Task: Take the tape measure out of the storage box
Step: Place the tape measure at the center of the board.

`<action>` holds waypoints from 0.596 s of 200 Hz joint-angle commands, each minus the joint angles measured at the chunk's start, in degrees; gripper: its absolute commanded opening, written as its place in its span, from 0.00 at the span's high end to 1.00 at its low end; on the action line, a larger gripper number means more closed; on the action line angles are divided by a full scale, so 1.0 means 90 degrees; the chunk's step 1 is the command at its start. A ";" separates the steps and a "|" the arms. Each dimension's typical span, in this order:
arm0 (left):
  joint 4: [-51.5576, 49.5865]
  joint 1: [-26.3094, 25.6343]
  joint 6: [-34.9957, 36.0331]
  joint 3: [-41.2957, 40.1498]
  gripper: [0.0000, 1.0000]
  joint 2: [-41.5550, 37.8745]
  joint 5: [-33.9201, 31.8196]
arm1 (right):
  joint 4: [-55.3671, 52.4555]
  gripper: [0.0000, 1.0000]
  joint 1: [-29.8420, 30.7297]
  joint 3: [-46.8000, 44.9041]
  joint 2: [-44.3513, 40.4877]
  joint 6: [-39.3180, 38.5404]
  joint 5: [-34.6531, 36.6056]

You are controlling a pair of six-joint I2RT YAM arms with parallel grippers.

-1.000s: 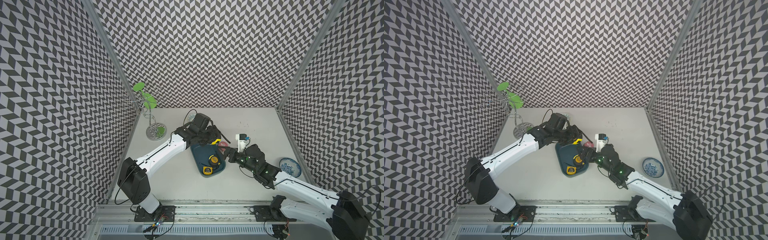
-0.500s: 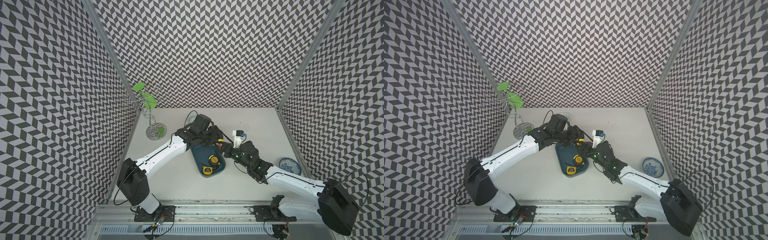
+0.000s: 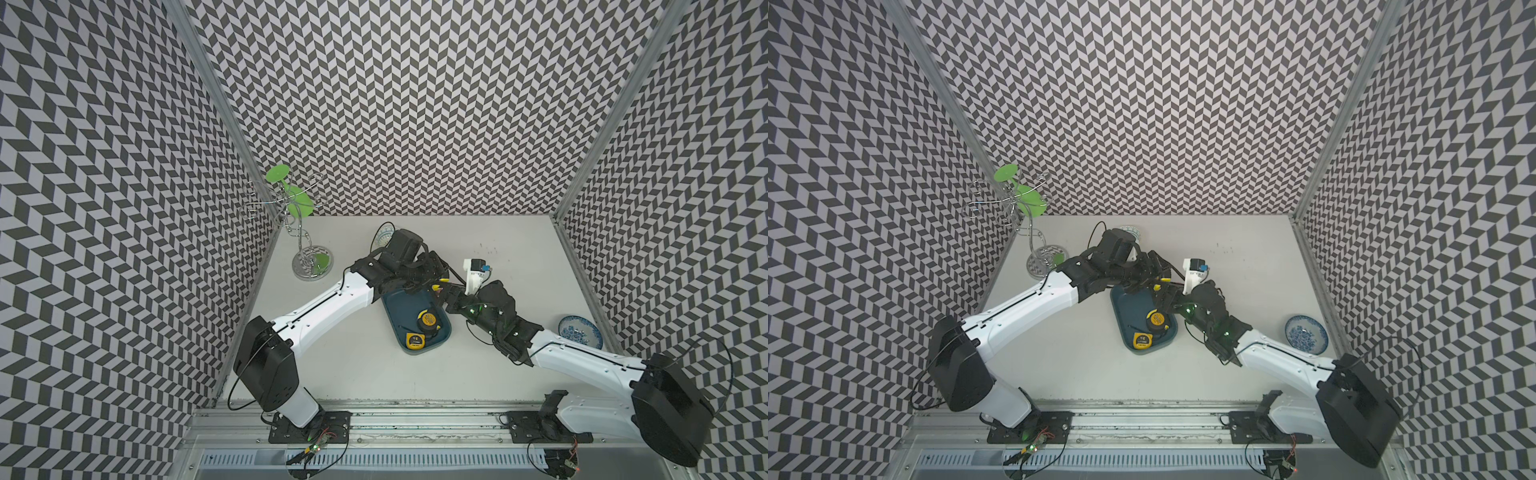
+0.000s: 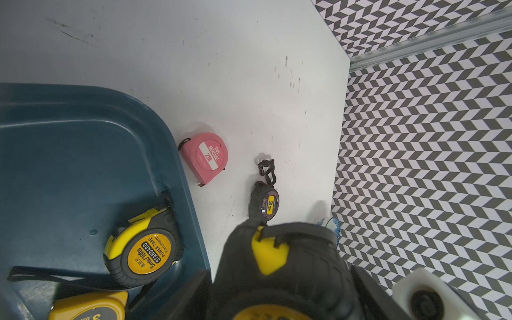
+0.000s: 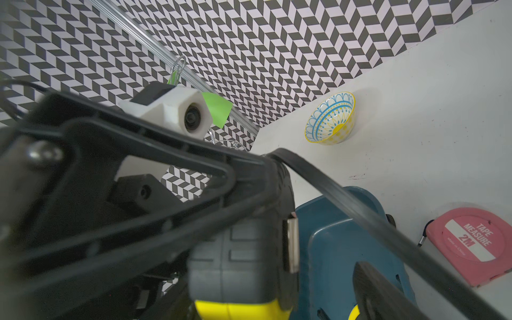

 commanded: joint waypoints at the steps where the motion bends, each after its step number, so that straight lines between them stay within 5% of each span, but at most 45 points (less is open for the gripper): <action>1: 0.0360 -0.0067 -0.0048 -0.0040 1.00 -0.0270 0.0114 | 0.0253 0.14 0.0024 0.0172 0.0014 -0.0030 0.0065; 5: 0.0370 -0.0067 -0.0049 -0.0051 1.00 -0.0267 0.0119 | 0.0245 0.14 0.0021 0.0170 0.0008 -0.0030 0.0066; 6: 0.0370 -0.0063 -0.0049 -0.0052 1.00 -0.0267 0.0119 | 0.0245 0.54 0.0024 0.0173 0.0000 -0.0083 0.0179; 7: 0.0371 -0.0065 -0.0049 -0.0057 1.00 -0.0271 0.0122 | 0.0245 0.73 0.0025 0.0174 0.0001 -0.0110 0.0233; 9: 0.0371 -0.0067 -0.0049 -0.0061 1.00 -0.0265 0.0123 | 0.0240 0.88 0.0026 0.0170 -0.0001 -0.0127 0.0274; 12: 0.0370 -0.0067 -0.0057 -0.0062 1.00 -0.0264 0.0125 | 0.0244 0.93 0.0027 0.0161 -0.0011 -0.0134 0.0286; 38: 0.0409 -0.0064 -0.0078 -0.0072 1.00 -0.0282 0.0115 | 0.0176 0.93 0.0027 0.0202 -0.0002 -0.0194 0.0264; 52: 0.0429 -0.0067 -0.0078 -0.0063 1.00 -0.0275 0.0106 | 0.0160 0.58 0.0025 0.0217 0.0008 -0.0220 0.0249; 61: 0.0430 -0.0065 -0.0081 -0.0048 1.00 -0.0267 0.0114 | 0.0195 0.49 0.0023 0.0196 -0.0002 -0.0220 0.0237; 87: 0.0449 -0.0067 -0.0098 -0.0053 1.00 -0.0270 0.0114 | 0.0071 0.96 0.0027 0.0270 0.0049 -0.0209 0.0322; 119: 0.0477 -0.0067 -0.0071 -0.0053 1.00 -0.0267 0.0129 | 0.0040 1.00 0.0026 0.0289 -0.0002 -0.0215 0.0339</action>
